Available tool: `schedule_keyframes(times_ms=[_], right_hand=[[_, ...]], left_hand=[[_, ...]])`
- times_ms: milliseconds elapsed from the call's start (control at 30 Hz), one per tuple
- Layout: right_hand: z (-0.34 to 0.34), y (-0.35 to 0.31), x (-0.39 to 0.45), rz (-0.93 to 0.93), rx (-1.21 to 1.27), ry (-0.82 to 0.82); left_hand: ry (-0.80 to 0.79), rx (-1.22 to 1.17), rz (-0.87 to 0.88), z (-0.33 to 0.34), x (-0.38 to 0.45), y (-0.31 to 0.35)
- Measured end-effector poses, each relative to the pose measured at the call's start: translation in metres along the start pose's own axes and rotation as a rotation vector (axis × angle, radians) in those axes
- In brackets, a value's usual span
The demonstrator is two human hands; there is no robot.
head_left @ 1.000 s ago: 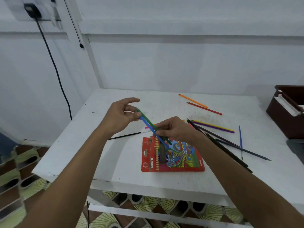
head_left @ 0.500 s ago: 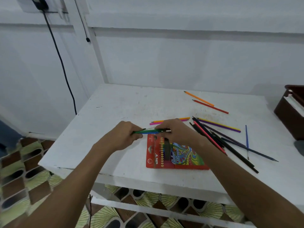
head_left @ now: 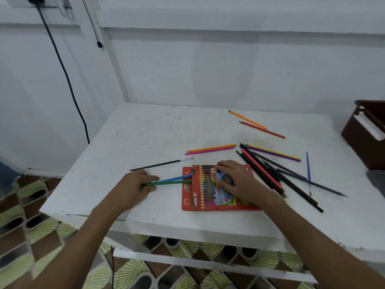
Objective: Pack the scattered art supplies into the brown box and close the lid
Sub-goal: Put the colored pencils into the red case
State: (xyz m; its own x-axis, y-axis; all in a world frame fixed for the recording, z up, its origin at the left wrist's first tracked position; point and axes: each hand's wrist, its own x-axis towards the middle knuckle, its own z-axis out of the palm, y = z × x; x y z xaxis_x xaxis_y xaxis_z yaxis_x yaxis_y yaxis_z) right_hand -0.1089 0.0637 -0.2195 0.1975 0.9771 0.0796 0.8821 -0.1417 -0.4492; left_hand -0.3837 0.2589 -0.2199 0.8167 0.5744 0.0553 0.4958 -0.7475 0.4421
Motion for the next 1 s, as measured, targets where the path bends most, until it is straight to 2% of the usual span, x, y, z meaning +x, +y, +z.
schedule_keyframes(times_ms=[233, 367, 500, 600, 800, 1000], right_hand=[[0.005, 0.004, -0.002, 0.007, 0.006, 0.034], [0.006, 0.009, 0.0, 0.03, 0.058, -0.003], [0.005, 0.011, 0.002, 0.034, 0.051, -0.034], [0.005, 0.012, 0.001, 0.033, 0.032, -0.032], [0.002, 0.021, -0.005, 0.073, 0.007, 0.015], [0.005, 0.023, -0.006, 0.069, 0.003, 0.023]], left_hand=[[-0.022, 0.055, 0.121, 0.012, 0.008, 0.017], [-0.02, 0.016, 0.158, 0.015, 0.026, 0.04], [-0.086, -0.002, 0.2, 0.018, 0.048, 0.061], [-0.106, -0.015, 0.169, 0.023, 0.052, 0.07], [-0.086, 0.049, -0.034, 0.02, 0.04, 0.048], [-0.096, -0.017, 0.017, 0.022, 0.052, 0.062]])
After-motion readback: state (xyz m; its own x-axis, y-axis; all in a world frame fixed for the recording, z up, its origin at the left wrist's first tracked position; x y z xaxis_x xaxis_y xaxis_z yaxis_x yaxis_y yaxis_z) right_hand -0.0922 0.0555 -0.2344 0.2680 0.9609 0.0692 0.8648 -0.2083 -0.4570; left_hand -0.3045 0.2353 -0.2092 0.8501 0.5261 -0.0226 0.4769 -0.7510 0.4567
